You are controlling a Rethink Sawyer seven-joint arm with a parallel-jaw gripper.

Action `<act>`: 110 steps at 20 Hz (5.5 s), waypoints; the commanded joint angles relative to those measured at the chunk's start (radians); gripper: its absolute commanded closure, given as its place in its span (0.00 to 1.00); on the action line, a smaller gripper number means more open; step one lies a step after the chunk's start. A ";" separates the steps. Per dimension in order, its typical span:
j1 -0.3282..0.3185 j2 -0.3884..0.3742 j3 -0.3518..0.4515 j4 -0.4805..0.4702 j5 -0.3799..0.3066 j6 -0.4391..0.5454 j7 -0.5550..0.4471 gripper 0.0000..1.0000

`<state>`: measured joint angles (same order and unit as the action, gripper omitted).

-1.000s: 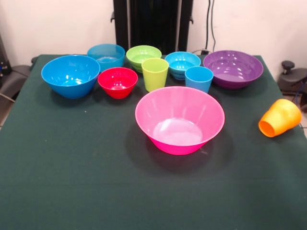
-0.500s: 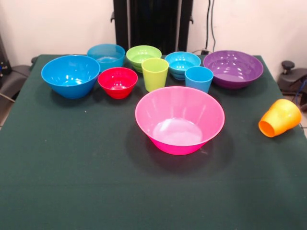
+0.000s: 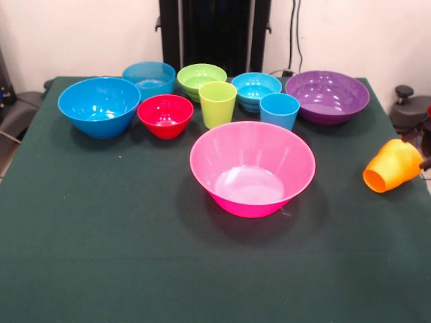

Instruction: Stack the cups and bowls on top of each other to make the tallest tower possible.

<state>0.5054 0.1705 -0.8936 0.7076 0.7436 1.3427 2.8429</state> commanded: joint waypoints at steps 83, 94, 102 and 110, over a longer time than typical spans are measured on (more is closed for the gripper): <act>0.035 -0.179 0.417 0.436 -0.370 -0.426 -0.118 0.00; 0.149 -0.151 0.308 0.488 -0.228 -0.473 0.410 0.00; 0.227 0.012 0.129 0.449 -0.106 -0.496 0.789 0.00; 0.251 0.034 0.140 0.478 -0.119 -0.668 0.836 0.00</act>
<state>0.7710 0.1446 -0.8219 1.1134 0.6113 0.8152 3.5020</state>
